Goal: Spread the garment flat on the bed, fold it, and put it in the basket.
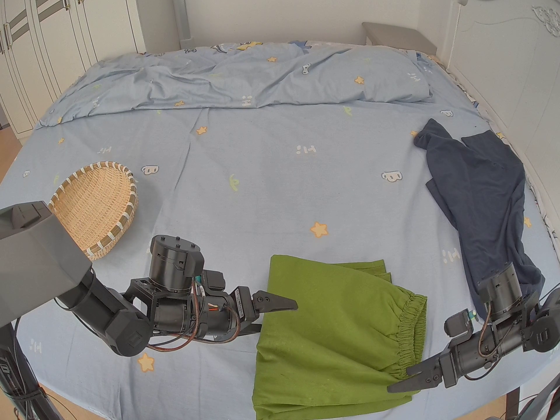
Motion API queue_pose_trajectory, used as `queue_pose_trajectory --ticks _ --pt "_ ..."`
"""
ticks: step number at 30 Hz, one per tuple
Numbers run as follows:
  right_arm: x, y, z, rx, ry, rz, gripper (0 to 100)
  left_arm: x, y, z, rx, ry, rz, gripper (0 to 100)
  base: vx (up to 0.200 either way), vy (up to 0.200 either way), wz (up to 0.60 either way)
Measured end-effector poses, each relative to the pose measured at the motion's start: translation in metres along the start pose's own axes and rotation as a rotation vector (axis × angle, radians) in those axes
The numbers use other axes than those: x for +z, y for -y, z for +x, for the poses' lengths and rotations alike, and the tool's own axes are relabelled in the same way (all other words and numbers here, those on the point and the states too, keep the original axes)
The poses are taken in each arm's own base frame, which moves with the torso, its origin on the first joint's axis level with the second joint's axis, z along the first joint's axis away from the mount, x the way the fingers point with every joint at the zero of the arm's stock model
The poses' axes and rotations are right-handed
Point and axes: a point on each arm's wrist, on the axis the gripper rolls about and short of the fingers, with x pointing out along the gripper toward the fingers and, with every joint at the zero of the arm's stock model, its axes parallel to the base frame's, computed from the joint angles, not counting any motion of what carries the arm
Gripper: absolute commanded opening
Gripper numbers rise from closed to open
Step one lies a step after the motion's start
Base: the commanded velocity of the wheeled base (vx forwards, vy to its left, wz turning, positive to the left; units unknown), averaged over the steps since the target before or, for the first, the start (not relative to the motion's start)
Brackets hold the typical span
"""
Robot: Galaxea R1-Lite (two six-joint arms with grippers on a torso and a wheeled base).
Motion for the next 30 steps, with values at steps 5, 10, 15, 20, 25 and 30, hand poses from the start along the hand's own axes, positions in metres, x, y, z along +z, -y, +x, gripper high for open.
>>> queue_pose_trajectory --ticks 5,10,15,20,25,30 --pt "0.022 -0.019 -0.019 0.023 0.133 -0.038 100 -0.009 -0.003 0.002 0.009 -0.034 0.024 100 0.0 0.0 0.0" --pt "0.049 -0.042 -0.046 0.053 0.291 -0.088 100 -0.02 -0.001 0.008 -0.004 -0.062 0.06 100 0.0 0.0 0.0" --pt "0.062 -0.052 -0.066 0.055 0.386 -0.129 100 -0.025 0.003 0.016 -0.055 -0.053 0.107 100 0.0 0.0 0.0" --pt "0.063 -0.058 -0.078 0.056 0.436 -0.156 100 -0.034 0.002 0.03 -0.067 -0.084 0.125 100 0.0 0.0 0.0" --pt "0.061 -0.064 -0.087 0.059 0.468 -0.17 100 -0.043 0.005 0.041 -0.099 -0.093 0.159 100 0.0 0.0 0.0" --pt "0.06 -0.072 -0.097 0.074 0.506 -0.158 100 -0.045 0.001 0.045 -0.097 -0.096 0.158 0 0.0 0.0 0.0"
